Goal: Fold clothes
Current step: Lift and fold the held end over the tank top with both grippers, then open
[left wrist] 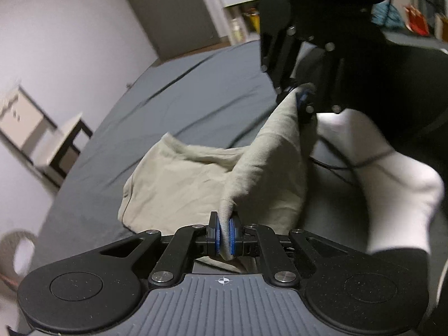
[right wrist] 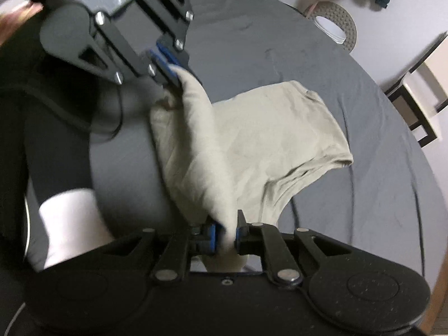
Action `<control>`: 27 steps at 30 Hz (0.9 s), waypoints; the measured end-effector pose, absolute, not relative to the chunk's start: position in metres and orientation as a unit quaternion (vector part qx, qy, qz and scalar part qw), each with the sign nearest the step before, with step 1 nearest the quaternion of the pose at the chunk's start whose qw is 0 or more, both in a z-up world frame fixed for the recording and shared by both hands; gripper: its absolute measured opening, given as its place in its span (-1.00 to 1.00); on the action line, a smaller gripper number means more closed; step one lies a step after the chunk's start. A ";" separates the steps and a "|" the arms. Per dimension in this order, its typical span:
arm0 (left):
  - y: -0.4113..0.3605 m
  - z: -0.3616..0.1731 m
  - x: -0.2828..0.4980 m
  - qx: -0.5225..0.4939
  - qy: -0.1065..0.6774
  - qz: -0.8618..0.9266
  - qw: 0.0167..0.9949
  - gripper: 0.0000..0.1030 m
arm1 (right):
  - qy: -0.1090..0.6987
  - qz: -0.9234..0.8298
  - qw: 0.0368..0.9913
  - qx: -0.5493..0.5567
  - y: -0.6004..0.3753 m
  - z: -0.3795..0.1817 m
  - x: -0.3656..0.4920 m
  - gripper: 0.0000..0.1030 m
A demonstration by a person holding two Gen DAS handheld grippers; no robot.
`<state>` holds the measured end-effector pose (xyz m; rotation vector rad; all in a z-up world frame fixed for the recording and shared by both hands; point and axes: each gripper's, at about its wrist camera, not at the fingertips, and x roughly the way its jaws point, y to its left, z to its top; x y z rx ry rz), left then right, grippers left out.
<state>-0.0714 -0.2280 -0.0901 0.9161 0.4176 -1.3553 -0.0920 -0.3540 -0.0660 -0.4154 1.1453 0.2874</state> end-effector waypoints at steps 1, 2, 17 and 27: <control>-0.232 -0.094 -0.062 0.399 0.196 -0.599 0.666 -0.88 | 0.540 0.138 0.810 -0.180 -0.360 -0.067 -0.085 -0.75; -0.237 -0.098 -0.053 0.392 0.210 -0.599 0.666 -0.88 | 0.544 0.142 0.811 -0.164 -0.368 -0.067 -0.077 -0.70; -0.254 -0.149 0.013 0.282 0.327 -0.585 0.687 -0.75 | 0.563 0.162 0.785 0.203 -0.483 -0.133 -0.043 -0.20; -0.219 -0.126 0.031 0.160 0.309 -0.510 0.787 -0.73 | 0.563 0.085 0.777 0.269 -0.499 -0.152 -0.050 -0.23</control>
